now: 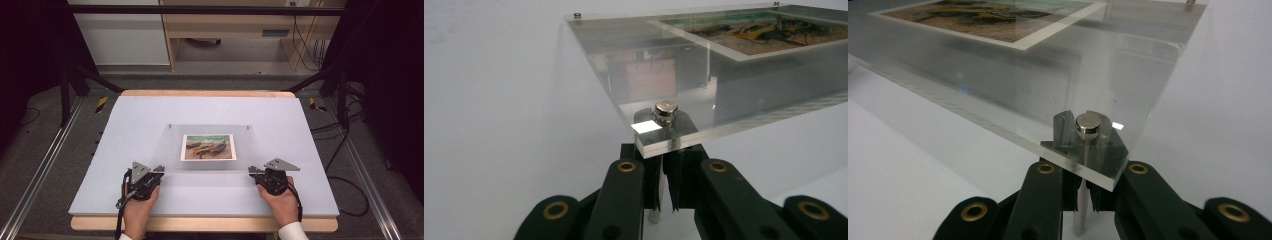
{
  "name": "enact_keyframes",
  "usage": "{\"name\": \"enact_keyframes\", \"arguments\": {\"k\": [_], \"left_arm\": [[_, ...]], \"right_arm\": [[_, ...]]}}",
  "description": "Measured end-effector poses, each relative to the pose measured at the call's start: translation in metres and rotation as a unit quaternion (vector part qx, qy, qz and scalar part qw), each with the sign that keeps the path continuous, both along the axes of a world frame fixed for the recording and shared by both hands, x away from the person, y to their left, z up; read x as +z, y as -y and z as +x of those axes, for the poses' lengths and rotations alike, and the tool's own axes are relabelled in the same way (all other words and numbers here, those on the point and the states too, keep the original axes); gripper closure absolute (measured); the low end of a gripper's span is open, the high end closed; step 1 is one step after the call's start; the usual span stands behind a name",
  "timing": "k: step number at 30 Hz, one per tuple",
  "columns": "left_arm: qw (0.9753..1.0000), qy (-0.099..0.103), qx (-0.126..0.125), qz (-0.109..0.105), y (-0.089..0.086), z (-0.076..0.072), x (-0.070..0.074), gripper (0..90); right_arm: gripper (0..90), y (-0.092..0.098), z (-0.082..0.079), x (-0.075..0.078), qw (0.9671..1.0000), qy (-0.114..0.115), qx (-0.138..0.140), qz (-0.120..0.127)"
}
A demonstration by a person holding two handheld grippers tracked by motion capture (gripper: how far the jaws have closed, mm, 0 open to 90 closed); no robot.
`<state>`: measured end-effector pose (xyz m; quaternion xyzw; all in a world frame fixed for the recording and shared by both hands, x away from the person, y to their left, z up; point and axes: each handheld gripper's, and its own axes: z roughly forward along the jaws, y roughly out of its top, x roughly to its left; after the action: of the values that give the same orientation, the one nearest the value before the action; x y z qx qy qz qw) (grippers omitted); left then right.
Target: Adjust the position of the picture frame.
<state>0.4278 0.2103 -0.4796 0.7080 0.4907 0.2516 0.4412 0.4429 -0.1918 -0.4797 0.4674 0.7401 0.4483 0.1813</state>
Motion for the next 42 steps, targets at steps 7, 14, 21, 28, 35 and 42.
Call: {"name": "enact_keyframes", "arguments": {"k": [7, 14, 21, 28, 35, 42], "left_arm": [[1.0, -0.003, -0.004, -0.004, -0.001, 0.001, 0.0, 83.4], [1.0, -0.005, -0.005, -0.006, -0.002, 0.001, 0.0, 82.3], [0.9999, -0.009, -0.008, -0.002, 0.0, 0.001, -0.001, 75.1], [0.9998, 0.003, 0.005, 0.017, 0.002, -0.001, 0.0, 57.9], [0.9998, -0.015, -0.002, 0.016, 0.005, -0.002, 0.0, 36.3], [0.999, -0.033, -0.027, 0.011, 0.007, -0.006, 0.003, 21.3]], "right_arm": [[84.1, 0.0, 0.0, 0.0, 1.0, -0.002, 0.002, 0.001], [82.6, 0.001, 0.0, 0.0, 1.0, -0.002, 0.003, 0.002], [74.0, 0.0, -0.001, 0.001, 1.0, -0.003, 0.003, 0.002], [49.9, 0.001, -0.004, 0.003, 1.0, -0.003, -0.007, -0.004], [29.0, 0.003, -0.014, 0.008, 0.9993, 0.006, -0.017, -0.032], [15.8, 0.012, -0.026, 0.014, 0.999, 0.018, -0.022, -0.035]]}}
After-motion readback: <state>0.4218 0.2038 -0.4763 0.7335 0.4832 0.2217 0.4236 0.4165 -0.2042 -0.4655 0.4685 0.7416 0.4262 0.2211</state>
